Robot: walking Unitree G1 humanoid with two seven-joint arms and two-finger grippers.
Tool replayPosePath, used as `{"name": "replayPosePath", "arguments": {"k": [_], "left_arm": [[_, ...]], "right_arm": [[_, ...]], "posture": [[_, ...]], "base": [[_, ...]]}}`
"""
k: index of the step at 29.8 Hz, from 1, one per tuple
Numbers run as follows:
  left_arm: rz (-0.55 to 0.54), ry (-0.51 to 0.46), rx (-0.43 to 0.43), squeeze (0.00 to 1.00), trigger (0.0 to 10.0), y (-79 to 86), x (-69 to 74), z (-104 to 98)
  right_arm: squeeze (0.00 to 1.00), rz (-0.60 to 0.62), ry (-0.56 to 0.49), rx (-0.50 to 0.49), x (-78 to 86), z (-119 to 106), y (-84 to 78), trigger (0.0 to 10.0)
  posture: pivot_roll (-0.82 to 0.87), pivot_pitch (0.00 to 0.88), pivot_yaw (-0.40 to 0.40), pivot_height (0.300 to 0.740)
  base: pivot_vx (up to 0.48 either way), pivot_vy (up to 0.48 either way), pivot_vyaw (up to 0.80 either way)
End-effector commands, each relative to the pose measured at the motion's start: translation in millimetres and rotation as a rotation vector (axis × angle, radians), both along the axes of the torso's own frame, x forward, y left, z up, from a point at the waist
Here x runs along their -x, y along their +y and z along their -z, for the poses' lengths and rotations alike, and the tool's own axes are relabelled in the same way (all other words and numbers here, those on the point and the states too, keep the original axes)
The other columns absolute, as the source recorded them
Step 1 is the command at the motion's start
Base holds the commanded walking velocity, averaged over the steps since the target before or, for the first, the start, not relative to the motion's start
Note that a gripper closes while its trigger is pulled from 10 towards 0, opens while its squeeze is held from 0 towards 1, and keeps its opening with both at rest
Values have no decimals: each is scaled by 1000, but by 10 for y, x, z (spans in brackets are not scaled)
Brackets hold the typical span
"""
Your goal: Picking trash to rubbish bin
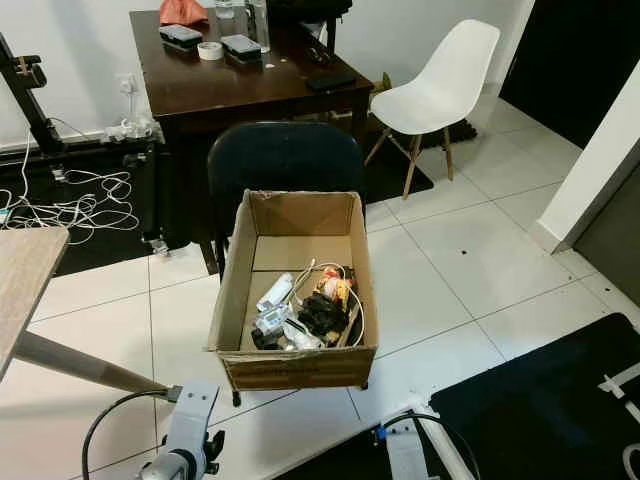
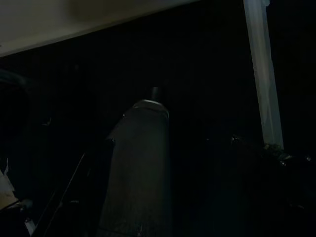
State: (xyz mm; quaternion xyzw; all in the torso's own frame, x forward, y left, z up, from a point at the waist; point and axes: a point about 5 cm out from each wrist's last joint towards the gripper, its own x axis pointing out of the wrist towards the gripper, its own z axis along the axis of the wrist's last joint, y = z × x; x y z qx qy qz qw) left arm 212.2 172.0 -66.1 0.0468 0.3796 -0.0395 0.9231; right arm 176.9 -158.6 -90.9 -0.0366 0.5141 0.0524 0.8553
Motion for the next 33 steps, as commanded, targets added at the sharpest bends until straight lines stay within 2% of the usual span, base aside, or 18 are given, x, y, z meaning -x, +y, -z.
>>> {"name": "replayPosePath", "arguments": {"k": [1, 13, 23, 33], "left_arm": [[-7, 8, -5, 0, 10000, 35, 51, 24], [-3, 18, -4, 0, 10000, 38, 94, 46], [48, 12, -6, 0, 10000, -59, 75, 41], [47, 17, -11, 0, 10000, -28, 108, 55]], "right_arm": [[0, 7, 7, -6, 37, 16, 1, 10000], [0, 18, 11, -3, 76, 32, -21, 10000], [0, 28, 16, -8, 107, 44, -26, 10000], [0, 49, 25, -16, 138, 59, -4, 10000]], "posture": [[179, 67, -42, 740], [174, 71, -39, 740], [160, 79, -39, 740], [142, 77, -24, 740]], "base": [[0, 0, 0], [0, 0, 0], [0, 0, 0], [0, 0, 0]]}}
